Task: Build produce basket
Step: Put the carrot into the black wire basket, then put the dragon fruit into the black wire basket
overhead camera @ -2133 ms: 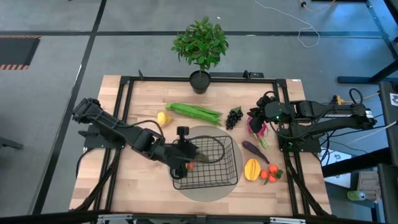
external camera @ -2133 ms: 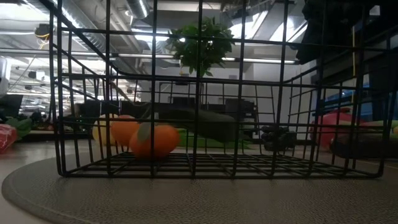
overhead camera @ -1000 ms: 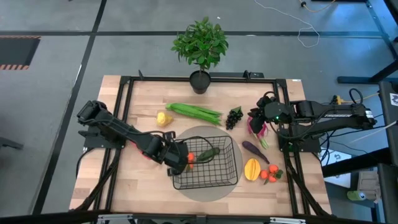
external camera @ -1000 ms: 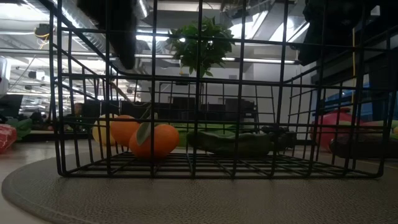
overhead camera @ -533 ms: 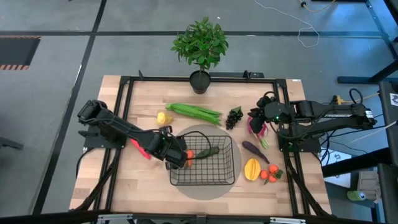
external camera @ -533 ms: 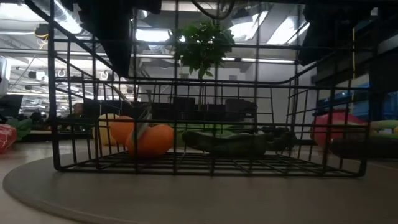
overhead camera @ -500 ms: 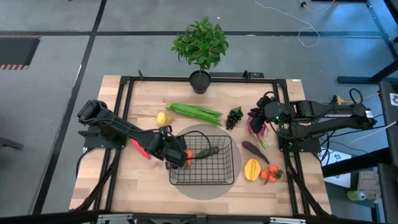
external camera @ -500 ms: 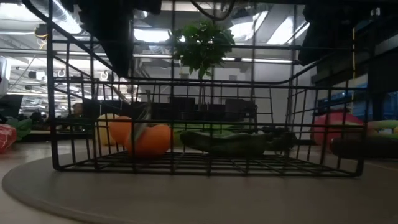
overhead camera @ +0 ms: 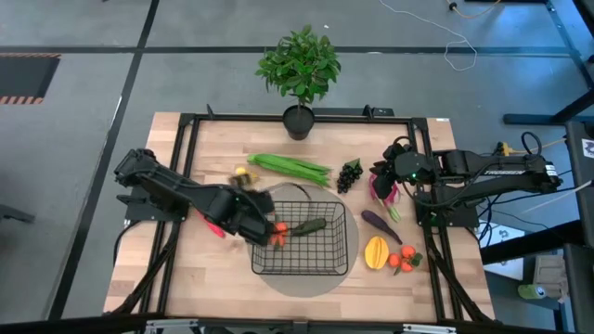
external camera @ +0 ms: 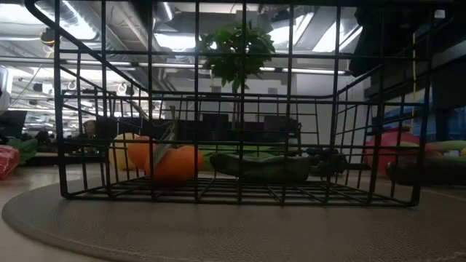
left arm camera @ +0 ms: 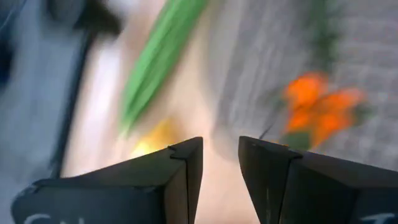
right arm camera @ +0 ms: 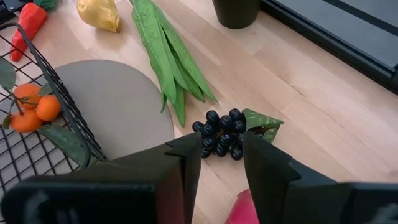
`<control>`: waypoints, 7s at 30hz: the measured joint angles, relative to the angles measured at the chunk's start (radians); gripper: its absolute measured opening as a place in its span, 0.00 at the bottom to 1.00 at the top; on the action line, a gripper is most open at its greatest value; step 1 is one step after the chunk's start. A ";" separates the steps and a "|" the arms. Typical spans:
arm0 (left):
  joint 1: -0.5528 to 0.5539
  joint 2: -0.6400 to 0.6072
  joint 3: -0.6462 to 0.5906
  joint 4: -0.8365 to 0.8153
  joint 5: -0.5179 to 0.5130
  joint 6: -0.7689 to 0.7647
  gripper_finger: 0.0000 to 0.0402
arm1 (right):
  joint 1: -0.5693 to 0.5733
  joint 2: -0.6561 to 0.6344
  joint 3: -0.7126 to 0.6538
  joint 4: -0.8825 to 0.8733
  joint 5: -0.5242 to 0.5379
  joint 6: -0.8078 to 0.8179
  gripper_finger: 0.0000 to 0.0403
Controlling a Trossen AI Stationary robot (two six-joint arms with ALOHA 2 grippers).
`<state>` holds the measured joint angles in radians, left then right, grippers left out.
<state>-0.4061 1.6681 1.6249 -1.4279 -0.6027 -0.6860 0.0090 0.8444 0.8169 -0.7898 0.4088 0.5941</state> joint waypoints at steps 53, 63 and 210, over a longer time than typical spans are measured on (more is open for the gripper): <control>-0.083 -0.328 -0.903 0.508 0.037 -0.399 0.23 | 0.000 0.000 -0.050 0.091 -0.018 -0.054 0.27; -0.057 -0.410 -0.670 0.177 0.080 -0.349 0.23 | 0.000 0.000 -0.050 0.091 -0.017 -0.050 0.27; 0.251 -0.576 -0.429 0.503 0.163 0.380 0.40 | 0.002 0.000 -0.050 0.045 -0.132 0.005 0.27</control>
<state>-0.1555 1.0925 1.1961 -0.9251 -0.4400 -0.3057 0.0105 0.8440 0.7668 -0.7451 0.2768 0.5987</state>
